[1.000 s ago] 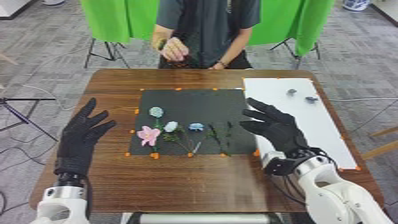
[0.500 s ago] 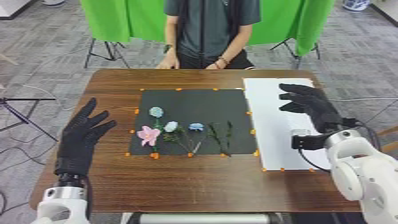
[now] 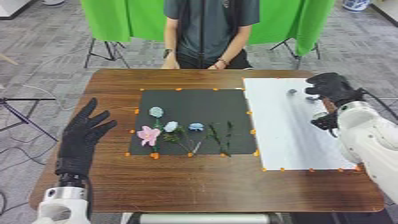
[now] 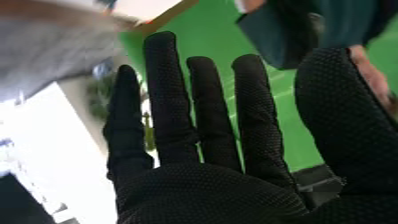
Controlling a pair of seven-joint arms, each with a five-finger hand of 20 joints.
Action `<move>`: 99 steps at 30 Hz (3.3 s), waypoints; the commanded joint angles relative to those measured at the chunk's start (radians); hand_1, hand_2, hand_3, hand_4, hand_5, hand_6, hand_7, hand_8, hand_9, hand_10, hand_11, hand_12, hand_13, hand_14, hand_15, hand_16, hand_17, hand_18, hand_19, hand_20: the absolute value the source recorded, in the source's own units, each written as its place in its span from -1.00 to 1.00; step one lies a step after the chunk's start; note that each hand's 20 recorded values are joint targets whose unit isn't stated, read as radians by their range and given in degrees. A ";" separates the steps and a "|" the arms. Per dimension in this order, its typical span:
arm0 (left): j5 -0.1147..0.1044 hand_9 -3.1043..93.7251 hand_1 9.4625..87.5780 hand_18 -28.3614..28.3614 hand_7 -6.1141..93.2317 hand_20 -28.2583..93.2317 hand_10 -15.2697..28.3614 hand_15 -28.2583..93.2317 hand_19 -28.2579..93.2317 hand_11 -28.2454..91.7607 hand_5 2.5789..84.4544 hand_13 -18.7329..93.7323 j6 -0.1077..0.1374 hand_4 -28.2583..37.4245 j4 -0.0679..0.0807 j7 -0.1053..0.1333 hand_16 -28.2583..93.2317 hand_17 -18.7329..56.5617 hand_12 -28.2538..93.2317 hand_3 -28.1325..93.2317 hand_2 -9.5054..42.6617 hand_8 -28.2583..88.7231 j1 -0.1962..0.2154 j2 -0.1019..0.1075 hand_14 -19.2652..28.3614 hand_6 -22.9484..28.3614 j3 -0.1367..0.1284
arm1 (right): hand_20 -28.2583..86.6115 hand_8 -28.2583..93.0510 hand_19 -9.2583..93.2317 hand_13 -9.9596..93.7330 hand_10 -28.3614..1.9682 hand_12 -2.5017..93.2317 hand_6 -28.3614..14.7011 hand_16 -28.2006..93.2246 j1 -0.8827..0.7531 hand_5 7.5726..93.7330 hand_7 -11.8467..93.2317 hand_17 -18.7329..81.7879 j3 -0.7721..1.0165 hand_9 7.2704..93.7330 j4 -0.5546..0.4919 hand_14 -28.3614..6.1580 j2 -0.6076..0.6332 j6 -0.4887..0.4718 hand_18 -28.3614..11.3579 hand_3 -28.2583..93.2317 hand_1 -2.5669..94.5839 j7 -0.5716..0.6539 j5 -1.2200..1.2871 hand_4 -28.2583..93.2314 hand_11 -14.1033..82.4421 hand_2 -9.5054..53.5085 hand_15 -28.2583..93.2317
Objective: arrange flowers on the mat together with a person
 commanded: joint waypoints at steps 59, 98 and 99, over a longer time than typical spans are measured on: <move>-0.029 -0.18 -0.66 0.84 -0.67 -0.29 0.48 0.15 0.25 -0.20 -0.26 -0.13 -0.020 -1.00 0.015 0.012 -0.64 -0.71 -0.40 0.79 -0.47 -0.68 -0.052 0.019 0.89 0.01 0.031 | -0.11 -0.54 0.59 0.56 0.59 -0.19 0.59 -0.03 0.336 0.70 -0.29 -0.20 -0.416 0.86 0.331 0.59 -0.131 -0.047 -0.33 0.50 0.24 0.226 -0.617 -1.00 -0.48 -1.00 0.28; -0.005 -0.18 -0.65 0.84 -0.66 -0.29 0.48 0.15 0.25 -0.19 -0.25 -0.13 -0.046 -1.00 0.022 -0.028 -0.64 -0.71 -0.40 0.79 -0.47 -0.68 -0.070 -0.001 0.89 0.02 0.030 | -0.06 -0.77 0.45 0.32 0.05 -0.63 0.49 -0.30 0.282 0.06 -0.37 -0.36 -0.308 0.29 0.289 -0.04 -0.198 -0.387 -0.90 0.77 -0.20 0.217 -0.557 -1.00 -0.23 -1.00 0.37; -0.006 -0.18 -0.65 0.84 -0.66 -0.29 0.48 0.15 0.25 -0.19 -0.25 -0.13 -0.047 -1.00 0.023 -0.029 -0.64 -0.71 -0.40 0.79 -0.47 -0.68 -0.073 -0.001 0.90 0.02 0.032 | -0.06 -0.78 0.44 0.33 0.07 -0.63 0.52 -0.30 0.278 0.07 -0.37 -0.36 -0.298 0.30 0.291 -0.03 -0.204 -0.398 -0.90 0.76 -0.19 0.217 -0.552 -1.00 -0.24 -1.00 0.36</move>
